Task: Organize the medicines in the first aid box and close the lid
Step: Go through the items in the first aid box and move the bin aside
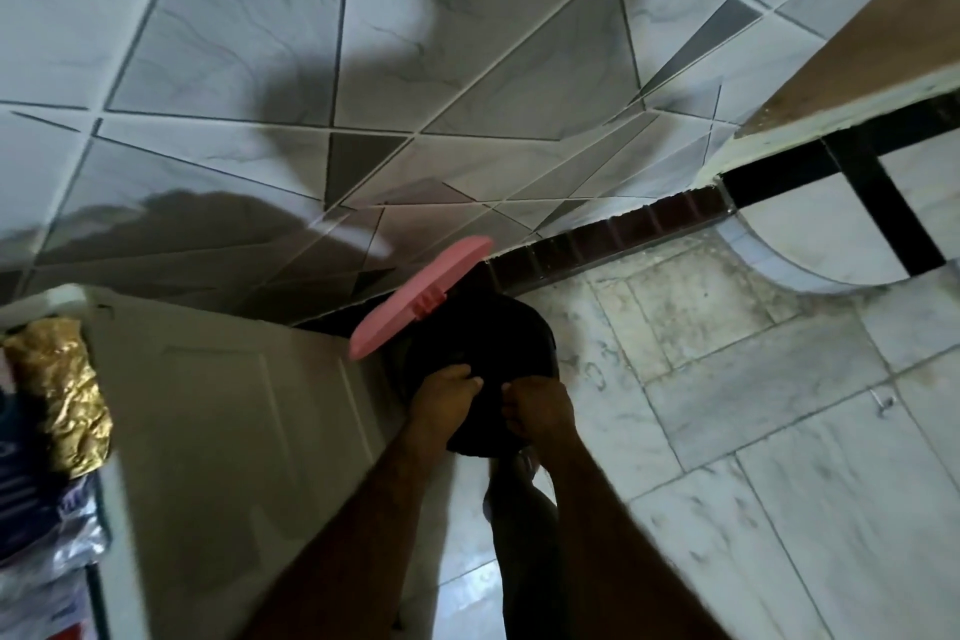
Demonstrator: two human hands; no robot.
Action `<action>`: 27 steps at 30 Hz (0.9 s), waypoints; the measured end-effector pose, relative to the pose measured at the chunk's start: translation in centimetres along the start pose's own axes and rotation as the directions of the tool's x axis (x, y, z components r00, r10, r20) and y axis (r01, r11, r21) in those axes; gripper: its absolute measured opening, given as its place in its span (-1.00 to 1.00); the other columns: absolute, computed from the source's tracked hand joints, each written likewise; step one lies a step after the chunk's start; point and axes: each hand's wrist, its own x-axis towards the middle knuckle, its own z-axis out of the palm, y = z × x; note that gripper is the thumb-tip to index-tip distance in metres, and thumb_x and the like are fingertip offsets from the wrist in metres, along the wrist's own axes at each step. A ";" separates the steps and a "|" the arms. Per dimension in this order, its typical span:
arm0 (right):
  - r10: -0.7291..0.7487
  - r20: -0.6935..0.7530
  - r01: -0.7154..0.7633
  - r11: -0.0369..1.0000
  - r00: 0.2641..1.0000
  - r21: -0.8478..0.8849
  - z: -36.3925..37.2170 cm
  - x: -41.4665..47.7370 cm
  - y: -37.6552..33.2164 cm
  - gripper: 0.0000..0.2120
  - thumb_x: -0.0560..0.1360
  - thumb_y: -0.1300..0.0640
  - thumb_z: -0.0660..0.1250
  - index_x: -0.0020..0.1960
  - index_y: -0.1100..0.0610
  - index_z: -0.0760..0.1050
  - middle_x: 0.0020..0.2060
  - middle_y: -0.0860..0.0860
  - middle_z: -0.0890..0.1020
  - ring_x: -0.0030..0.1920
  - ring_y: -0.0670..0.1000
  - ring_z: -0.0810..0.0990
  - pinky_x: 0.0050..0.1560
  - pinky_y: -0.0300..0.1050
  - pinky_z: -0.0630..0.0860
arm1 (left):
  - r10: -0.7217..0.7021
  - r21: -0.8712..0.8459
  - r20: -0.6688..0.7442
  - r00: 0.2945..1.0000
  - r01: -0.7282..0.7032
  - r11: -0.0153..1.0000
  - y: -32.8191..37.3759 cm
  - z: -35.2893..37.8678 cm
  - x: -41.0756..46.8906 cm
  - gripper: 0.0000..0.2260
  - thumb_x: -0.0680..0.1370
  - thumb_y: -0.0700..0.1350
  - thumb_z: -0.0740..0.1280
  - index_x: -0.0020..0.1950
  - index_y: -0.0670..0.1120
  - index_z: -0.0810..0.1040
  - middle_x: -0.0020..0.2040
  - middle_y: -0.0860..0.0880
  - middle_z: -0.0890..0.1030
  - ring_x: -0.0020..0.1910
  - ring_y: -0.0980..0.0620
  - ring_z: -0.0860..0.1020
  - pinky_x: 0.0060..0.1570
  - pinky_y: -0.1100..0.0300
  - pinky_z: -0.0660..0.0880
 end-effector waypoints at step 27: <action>-0.589 -0.149 0.600 0.799 0.795 0.045 -0.7 -31.3 -8.1 -0.87 0.46 0.16 0.34 -0.18 0.04 0.67 -0.30 0.07 0.70 -0.24 0.06 0.65 -0.07 0.06 0.61 | 0.612 0.081 -0.115 0.783 -0.606 0.791 5.3 -11.2 -30.6 -0.84 0.56 -0.10 0.27 0.09 -0.08 0.58 0.01 -0.07 0.63 0.11 -0.08 0.57 0.26 -0.04 0.45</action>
